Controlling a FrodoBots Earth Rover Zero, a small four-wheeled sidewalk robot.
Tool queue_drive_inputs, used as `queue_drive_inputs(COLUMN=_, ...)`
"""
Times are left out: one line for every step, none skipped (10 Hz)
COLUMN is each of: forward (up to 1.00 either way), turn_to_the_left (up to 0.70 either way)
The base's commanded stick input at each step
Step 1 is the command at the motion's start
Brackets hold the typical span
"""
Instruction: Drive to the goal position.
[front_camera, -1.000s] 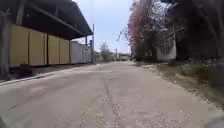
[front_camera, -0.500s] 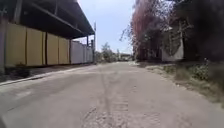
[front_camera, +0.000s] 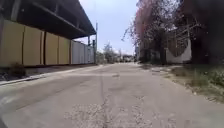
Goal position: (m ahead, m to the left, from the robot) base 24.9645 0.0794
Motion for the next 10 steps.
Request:
queue_drive_inputs(forward=1.0, turn_to_the_left=-0.4)
queue_drive_inputs(forward=1.0, turn_to_the_left=-0.4)
queue_drive_inputs(forward=1.0, turn_to_the_left=-0.4)
queue_drive_inputs(forward=1.0, turn_to_the_left=-0.4)
queue_drive_inputs(forward=1.0, turn_to_the_left=-0.4)
queue_drive_inputs(forward=1.0, turn_to_the_left=-0.07)
queue_drive_inputs(forward=1.0, turn_to_the_left=0.0)
queue_drive_inputs(forward=1.0, turn_to_the_left=0.0)
queue_drive_inputs(forward=1.0, turn_to_the_left=0.0)
queue_drive_inputs(forward=1.0, turn_to_the_left=0.0)
